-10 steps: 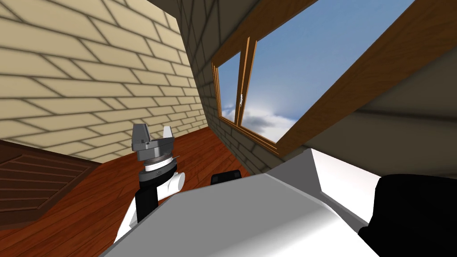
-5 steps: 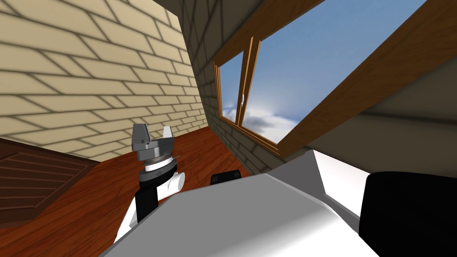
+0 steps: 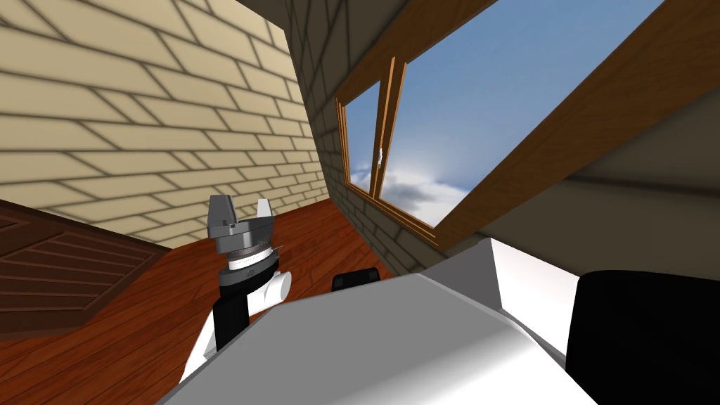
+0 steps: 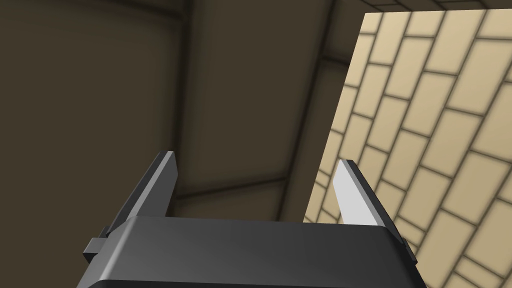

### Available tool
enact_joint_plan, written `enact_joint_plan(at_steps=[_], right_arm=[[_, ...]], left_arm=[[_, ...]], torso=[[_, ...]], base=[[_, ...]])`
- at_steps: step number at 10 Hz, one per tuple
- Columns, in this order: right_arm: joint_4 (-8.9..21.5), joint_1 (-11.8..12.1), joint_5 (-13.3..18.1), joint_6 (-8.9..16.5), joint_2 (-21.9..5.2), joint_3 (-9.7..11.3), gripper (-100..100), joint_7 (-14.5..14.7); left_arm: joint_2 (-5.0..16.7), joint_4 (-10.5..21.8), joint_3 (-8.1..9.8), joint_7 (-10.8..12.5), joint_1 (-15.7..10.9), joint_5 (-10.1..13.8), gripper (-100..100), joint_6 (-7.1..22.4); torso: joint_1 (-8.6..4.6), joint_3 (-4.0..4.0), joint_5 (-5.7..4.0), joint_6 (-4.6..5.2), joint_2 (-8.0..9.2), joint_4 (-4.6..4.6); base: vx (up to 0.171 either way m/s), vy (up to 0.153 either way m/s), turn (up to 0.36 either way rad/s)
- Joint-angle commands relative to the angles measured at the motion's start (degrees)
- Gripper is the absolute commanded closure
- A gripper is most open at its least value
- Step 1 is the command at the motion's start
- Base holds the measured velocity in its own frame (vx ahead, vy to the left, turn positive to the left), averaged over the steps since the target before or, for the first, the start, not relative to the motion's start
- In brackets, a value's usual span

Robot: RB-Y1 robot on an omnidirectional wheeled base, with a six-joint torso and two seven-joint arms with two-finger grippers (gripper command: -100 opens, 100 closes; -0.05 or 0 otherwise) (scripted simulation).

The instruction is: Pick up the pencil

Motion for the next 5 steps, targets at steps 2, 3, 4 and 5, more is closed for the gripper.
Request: enact_joint_plan(at_steps=[2,3,4,5], right_arm=[[0.2,-1.5,1.2,1.4,-0.4,1.9,-100,0.4],[0.4,-2.4,1.9,2.2,-0.6,3.1,-100,0.6],[0.2,-1.8,1.5,1.7,-0.5,2.4,-100,0.4],[0.1,-1.9,1.6,2.0,-0.6,2.5,100,0.3]], left_arm=[[0.0,0.0,0.00,0.0,0.0,0.0,0,0.0],[0.0,0.0,0.00,0.0,0.0,0.0,0,0.0],[0.0,0.0,0.00,0.0,0.0,0.0,0,0.0],[0.0,0.0,0.00,0.0,0.0,0.0,0,0.0]], torso=[[0.05,-0.03,0.02,0.00,-0.04,-0.01],[0.12,-0.02,0.02,0.00,-0.03,-0.01],[0.18,-0.03,0.04,0.00,-0.04,-0.01],[0.15,-0.04,0.05,0.00,-0.05,-0.02]], base=[[-0.003,0.011,0.014],[-0.002,0.041,0.028],[0.001,0.019,0.002],[0.000,0.000,0.000]])
